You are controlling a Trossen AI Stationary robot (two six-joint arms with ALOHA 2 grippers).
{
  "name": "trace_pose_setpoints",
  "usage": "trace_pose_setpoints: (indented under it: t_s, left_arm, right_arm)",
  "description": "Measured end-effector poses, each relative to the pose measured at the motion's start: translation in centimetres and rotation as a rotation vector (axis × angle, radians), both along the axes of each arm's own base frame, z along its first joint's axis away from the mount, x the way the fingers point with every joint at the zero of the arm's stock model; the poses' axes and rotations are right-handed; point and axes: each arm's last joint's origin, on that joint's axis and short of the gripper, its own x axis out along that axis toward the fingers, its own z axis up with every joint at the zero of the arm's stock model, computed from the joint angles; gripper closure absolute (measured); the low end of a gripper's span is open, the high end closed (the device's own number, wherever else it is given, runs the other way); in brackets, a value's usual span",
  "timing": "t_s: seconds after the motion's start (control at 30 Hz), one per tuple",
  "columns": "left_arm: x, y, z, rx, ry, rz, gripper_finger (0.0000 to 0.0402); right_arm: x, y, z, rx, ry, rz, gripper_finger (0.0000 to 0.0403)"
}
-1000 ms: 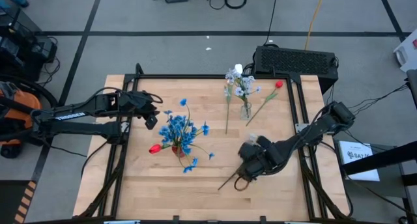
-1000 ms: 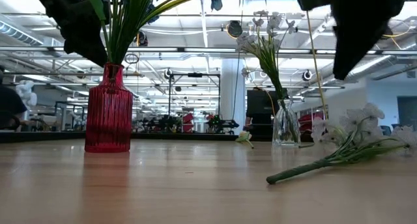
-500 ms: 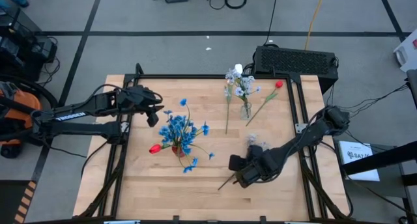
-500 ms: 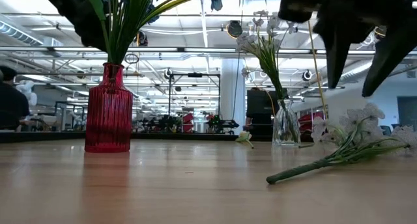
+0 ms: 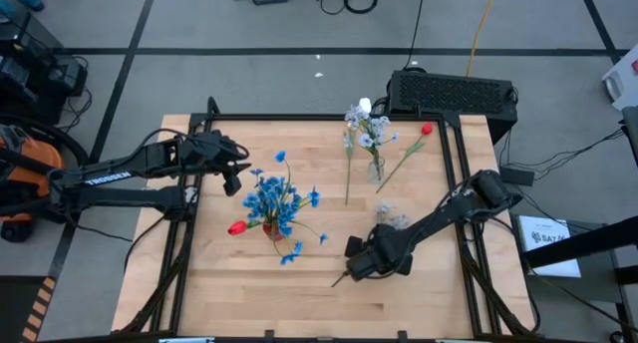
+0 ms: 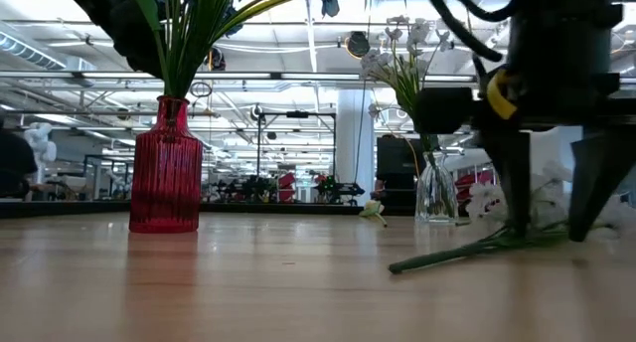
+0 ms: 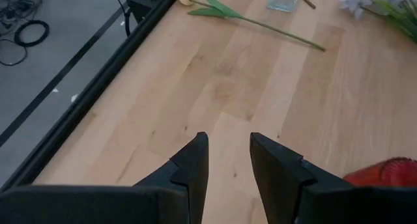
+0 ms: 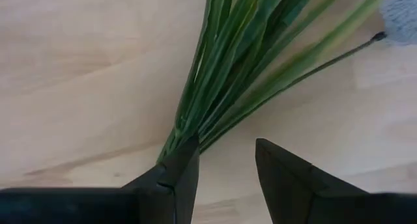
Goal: Sort flowers into vase by color
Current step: Put the white flowers into the transparent vase
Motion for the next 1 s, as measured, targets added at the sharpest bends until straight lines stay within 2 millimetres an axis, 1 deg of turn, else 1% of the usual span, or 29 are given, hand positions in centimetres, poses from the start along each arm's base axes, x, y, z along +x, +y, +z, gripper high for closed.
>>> trace_pose_setpoints:
  t_s: [0.3, 0.43, 0.53, 0.67, 0.77, 0.83, 0.87, 0.93, 1.0]
  left_arm:
    - [-0.3, -0.1, -0.4, -0.02, 0.05, -0.005, 0.0281]
    - [-0.3, -0.1, -0.4, -0.02, 0.052, -0.005, 0.0281]
    - [-0.3, -0.1, -0.4, -0.02, 0.053, -0.005, 0.0281]
    - [-0.4, -0.1, -0.5, -0.023, 0.063, -0.005, 0.0281]
    - [-0.4, -0.1, -0.5, -0.024, 0.065, -0.005, 0.0281]
    - [-0.4, -0.1, -0.5, -0.025, 0.067, -0.005, 0.0281]
    - [-0.4, -0.1, -0.5, -0.025, 0.068, -0.005, 0.0281]
    - [-0.4, -0.1, -0.5, -0.025, 0.068, -0.005, 0.0281]
    - [-0.4, -0.1, -0.5, -0.025, 0.068, -0.005, 0.0281]
  right_arm:
    - [1.3, 0.1, 0.5, 0.063, -0.133, -0.015, 0.0259]
    - [1.7, -0.6, 0.6, 0.028, -0.157, -0.042, 0.0259]
    - [1.7, -1.3, 0.5, 0.004, -0.134, -0.061, 0.0259]
    - [0.9, -2.4, 0.1, -0.05, -0.019, -0.081, 0.0259]
    - [0.4, -3.2, -0.5, -0.045, 0.041, -0.089, 0.0259]
    - [0.1, -3.3, -1.0, -0.035, 0.059, -0.034, 0.0261]
    - [0.0, -3.3, -1.1, -0.029, 0.065, 0.038, 0.0265]
    - [-0.1, -3.3, -1.4, -0.027, 0.068, 0.239, 0.0283]
    - [-0.2, -3.3, -1.5, -0.029, 0.069, 0.448, 0.0312]
